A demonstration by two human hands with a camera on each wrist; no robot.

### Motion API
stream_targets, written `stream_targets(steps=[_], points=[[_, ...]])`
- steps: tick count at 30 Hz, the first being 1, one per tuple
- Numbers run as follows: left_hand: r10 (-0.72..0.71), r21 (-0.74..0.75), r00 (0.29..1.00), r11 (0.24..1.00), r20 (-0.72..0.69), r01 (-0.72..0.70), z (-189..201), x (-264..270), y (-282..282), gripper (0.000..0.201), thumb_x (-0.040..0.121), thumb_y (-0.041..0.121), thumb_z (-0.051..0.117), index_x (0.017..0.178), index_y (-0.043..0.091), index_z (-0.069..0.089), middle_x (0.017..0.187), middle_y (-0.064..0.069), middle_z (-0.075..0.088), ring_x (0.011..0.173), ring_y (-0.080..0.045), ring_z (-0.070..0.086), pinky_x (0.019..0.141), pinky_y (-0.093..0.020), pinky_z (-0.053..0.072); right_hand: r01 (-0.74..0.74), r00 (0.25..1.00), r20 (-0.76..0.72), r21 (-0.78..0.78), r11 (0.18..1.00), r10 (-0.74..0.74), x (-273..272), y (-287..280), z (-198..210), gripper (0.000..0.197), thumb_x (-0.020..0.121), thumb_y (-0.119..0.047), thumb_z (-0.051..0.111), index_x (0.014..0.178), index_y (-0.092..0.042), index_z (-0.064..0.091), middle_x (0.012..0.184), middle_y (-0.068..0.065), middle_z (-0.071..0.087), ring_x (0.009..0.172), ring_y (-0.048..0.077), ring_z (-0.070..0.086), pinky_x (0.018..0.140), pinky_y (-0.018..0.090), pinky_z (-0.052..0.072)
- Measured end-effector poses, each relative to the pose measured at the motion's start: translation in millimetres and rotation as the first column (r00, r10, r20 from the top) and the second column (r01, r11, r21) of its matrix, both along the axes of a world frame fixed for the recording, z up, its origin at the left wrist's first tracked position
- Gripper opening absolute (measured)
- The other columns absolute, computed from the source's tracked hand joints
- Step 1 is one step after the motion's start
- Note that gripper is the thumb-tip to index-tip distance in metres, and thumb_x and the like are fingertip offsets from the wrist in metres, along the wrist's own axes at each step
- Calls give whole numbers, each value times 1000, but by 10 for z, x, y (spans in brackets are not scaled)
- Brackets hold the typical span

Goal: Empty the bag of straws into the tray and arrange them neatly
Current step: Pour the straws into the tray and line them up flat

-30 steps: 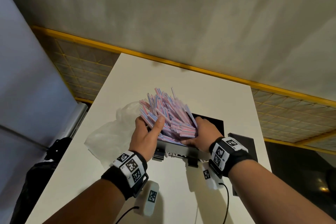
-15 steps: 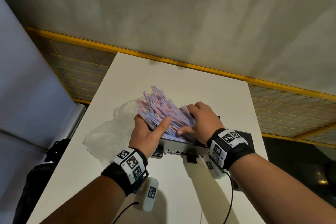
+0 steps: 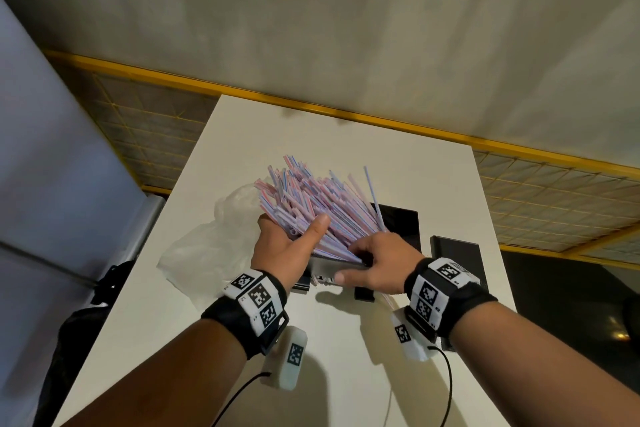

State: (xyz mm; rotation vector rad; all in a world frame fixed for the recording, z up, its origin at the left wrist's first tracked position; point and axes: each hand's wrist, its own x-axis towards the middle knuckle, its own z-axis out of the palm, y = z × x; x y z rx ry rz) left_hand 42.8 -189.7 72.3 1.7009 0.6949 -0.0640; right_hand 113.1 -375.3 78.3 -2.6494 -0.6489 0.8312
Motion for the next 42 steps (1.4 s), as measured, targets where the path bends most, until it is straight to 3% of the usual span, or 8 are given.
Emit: stream_targets(steps=[4,14,18,22,28,32,36,42], points=[[-9,32,999,999,-43,11,19,53,-37,101,77,69,69,144,10,23,144,-6,47,130,-26,51,99,-30,38,-56,997,-69,-300,952,37,37,129,-25,65,73,-75,68,75,-12,53,70,7,50,63,24,48,58,32,37],[9,37,998,999,-55,-6,-41,70,-16,89,73,65,77,129,12,32,133,-5,53,118,-24,54,94,-33,42,36,989,-122,-370,928,-87,160,247,-10,63,69,-78,69,68,-17,52,67,2,54,61,20,53,53,28,38],[-18,73,997,997,-76,24,-1,69,-44,83,70,66,79,115,16,31,117,-5,58,100,-26,58,80,-32,44,58,987,-124,-303,951,-100,160,262,-50,66,65,-70,75,100,-17,59,94,2,64,82,20,62,75,34,55],[-5,78,999,997,-54,9,13,51,-45,84,65,60,85,116,16,35,113,-1,59,94,-22,57,77,-30,43,35,983,-161,-312,949,-89,161,265,-34,59,71,-66,75,93,-14,60,86,2,61,77,20,60,66,30,47],[36,79,999,996,-8,-35,-14,37,-64,86,61,54,90,118,19,38,115,3,62,99,-20,63,72,-23,46,-12,991,-133,-199,980,-15,125,292,-24,89,81,-60,72,149,-13,41,144,8,54,128,25,54,100,33,46],[87,110,995,990,38,-91,13,56,-38,82,63,61,86,118,20,41,118,2,62,106,-20,62,86,-27,46,12,999,-42,-4,1000,-13,114,267,-67,92,68,-68,78,140,-17,54,129,2,64,117,20,60,91,29,47],[99,108,992,988,75,-107,25,54,-27,74,70,59,82,119,22,40,117,7,61,104,-15,59,89,-25,43,45,998,26,154,987,-50,70,221,-48,49,65,-66,82,81,-32,50,75,-17,44,67,2,44,60,21,33],[34,156,999,987,40,-40,-30,42,-89,65,76,52,81,116,19,41,110,5,63,93,-16,60,80,-25,43,-54,997,57,-69,996,58,-10,247,8,71,73,-83,57,88,-14,57,76,3,60,71,20,59,67,36,51]])
